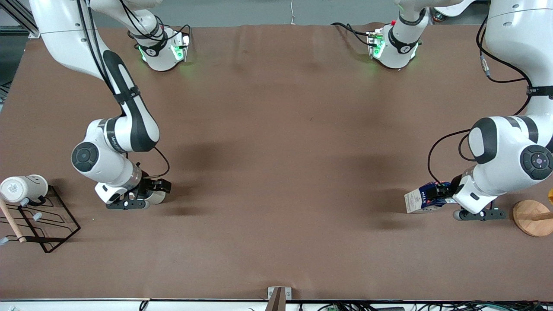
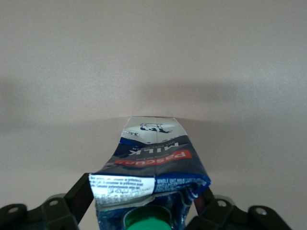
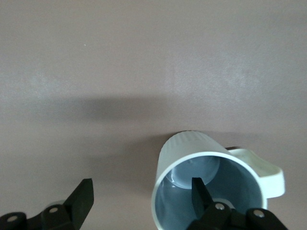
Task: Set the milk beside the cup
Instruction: 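Grasp the mug rim with the right gripper while the left gripper grasps the milk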
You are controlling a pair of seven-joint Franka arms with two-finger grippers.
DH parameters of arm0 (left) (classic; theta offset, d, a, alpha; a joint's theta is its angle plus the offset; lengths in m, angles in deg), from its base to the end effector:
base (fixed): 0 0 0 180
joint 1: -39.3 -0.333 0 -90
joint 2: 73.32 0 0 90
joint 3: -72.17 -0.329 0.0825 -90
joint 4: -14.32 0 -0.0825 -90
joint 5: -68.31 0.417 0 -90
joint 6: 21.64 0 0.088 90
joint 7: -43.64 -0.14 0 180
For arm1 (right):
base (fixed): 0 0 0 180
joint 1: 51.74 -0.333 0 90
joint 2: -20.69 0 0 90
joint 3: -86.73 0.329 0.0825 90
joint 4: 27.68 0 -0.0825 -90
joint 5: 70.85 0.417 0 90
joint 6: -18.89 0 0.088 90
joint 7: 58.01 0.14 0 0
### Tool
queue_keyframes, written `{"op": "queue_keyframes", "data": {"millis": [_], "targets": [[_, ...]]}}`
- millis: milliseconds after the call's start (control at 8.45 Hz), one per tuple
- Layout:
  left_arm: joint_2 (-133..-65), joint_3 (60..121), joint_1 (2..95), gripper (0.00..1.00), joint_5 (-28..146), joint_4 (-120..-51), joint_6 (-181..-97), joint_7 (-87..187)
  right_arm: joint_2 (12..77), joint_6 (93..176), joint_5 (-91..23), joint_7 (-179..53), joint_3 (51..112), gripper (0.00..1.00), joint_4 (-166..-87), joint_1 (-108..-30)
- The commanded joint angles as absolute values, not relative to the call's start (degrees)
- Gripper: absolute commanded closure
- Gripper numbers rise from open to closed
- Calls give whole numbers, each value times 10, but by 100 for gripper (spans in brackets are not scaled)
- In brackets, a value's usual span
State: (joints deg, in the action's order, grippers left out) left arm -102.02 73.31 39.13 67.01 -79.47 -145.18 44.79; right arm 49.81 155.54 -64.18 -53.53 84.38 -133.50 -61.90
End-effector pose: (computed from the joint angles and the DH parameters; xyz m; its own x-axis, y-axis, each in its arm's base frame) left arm 0.7169 -0.0123 0.2893 0.9997 0.0183 0.0176 0.0178 -0.9994 0.0290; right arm 0.6710 0.0968 0.2071 0.9995 -0.0206 0.0234 -0.0191 -0.9977 -0.0644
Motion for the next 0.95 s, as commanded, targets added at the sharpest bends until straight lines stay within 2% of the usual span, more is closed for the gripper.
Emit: {"op": "queue_keyframes", "data": {"millis": [0,118,355,591,828], "targets": [[-1012,737,390,30,669,-801,-1458,451,496,1566,-630,-502,841,82,-1344,-633],[-1012,737,390,39,669,-802,-1458,451,496,1564,-631,-502,840,100,-1344,-632],[-1012,737,398,51,671,-801,-1457,450,496,1557,-631,-503,840,100,-1342,-628],[-1003,739,401,54,671,-795,-1457,452,488,1553,-631,-504,840,100,-1333,-624],[-995,753,399,55,671,-787,-1457,465,483,1465,-630,-443,841,100,-1264,-632]]}}
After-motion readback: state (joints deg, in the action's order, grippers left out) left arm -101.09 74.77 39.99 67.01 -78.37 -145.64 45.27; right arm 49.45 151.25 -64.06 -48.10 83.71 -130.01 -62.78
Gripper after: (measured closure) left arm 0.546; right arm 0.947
